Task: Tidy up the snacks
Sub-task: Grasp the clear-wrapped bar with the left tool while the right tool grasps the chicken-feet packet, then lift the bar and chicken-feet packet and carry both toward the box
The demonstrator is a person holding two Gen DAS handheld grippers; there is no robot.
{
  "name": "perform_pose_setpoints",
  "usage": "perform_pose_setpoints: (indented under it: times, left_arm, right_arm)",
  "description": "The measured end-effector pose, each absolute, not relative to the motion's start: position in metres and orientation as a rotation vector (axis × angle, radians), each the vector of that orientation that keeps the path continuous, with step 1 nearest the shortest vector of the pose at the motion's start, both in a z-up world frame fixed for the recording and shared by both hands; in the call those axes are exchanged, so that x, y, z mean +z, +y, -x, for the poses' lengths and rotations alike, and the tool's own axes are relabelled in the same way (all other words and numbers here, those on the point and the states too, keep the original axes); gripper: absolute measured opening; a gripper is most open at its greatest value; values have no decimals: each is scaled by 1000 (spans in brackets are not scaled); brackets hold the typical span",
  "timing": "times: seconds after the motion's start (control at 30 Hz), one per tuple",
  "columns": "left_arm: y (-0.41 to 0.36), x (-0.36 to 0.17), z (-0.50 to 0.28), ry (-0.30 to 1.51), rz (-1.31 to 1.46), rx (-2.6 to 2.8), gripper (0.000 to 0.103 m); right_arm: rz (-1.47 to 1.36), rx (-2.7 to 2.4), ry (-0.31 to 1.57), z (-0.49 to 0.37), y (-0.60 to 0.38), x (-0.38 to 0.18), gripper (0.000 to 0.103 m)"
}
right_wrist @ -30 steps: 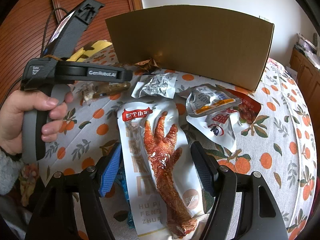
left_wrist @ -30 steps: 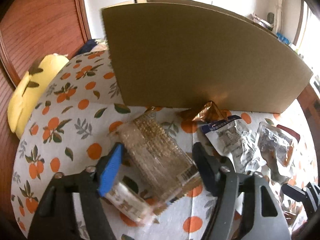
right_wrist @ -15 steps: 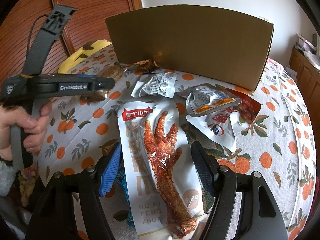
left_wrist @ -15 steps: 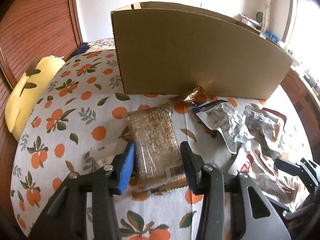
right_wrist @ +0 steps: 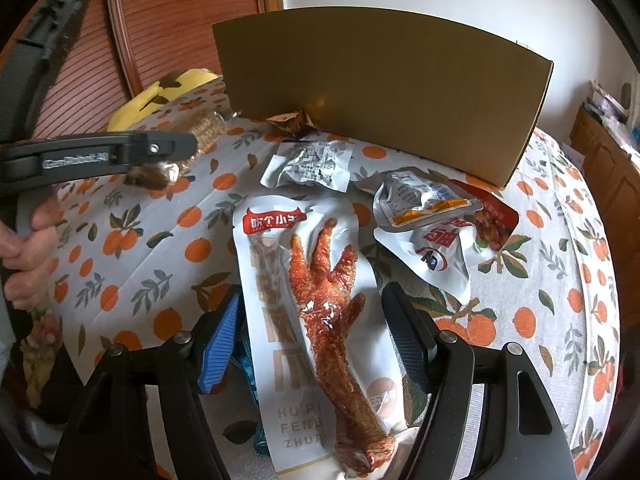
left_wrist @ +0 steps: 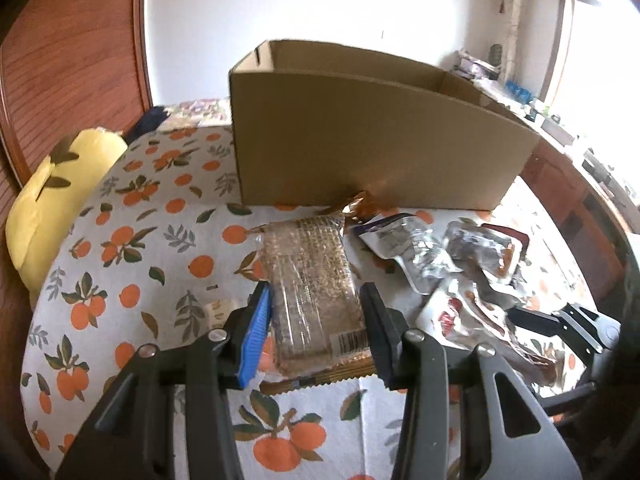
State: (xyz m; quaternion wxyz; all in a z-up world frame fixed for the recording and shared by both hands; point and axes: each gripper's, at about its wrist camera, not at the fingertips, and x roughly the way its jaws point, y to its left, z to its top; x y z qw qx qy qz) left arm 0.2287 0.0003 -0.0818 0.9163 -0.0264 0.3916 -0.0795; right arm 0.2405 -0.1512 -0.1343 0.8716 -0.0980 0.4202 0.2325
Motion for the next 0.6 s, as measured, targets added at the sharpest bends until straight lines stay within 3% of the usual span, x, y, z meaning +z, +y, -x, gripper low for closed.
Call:
perform_pose_setpoints:
  times: [0.27, 0.6]
  left_arm:
    - [-5, -70, -206, 732, 45, -203, 44]
    - [-12, -66, -189, 702, 42, -228, 44]
  right_arm:
    - [206, 472, 870, -237, -151, -134, 60]
    - [86, 508, 832, -230, -173, -110, 56]
